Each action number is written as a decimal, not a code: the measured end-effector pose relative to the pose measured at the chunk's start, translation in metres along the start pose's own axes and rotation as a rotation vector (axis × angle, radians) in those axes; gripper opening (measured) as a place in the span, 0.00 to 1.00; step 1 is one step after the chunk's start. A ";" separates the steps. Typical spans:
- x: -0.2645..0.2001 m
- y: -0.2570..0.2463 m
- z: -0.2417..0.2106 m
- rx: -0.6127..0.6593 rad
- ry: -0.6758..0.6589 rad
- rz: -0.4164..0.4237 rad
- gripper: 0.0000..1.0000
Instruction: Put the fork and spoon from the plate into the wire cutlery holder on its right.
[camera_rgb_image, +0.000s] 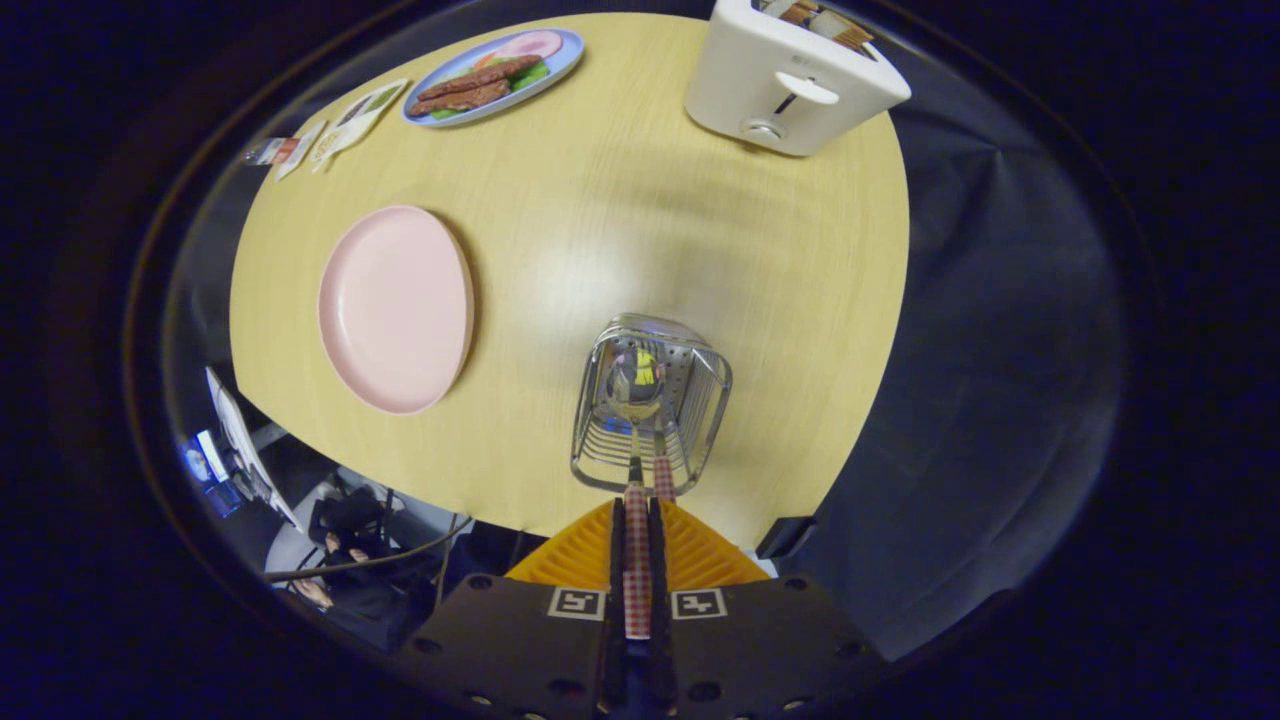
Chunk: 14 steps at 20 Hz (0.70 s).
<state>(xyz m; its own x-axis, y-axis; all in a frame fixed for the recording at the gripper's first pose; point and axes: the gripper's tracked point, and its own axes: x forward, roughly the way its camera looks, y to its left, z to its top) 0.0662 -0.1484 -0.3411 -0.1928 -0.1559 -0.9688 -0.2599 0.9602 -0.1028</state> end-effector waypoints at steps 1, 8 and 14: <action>0.000 0.001 0.000 -0.001 -0.013 0.001 0.12; -0.010 0.007 -0.008 0.050 -0.108 0.033 0.32; -0.023 0.038 -0.010 0.126 -0.266 0.135 0.85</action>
<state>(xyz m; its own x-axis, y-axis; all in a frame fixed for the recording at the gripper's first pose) 0.0512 -0.1104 -0.3208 0.0411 0.0250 -0.9988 -0.1268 0.9917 0.0196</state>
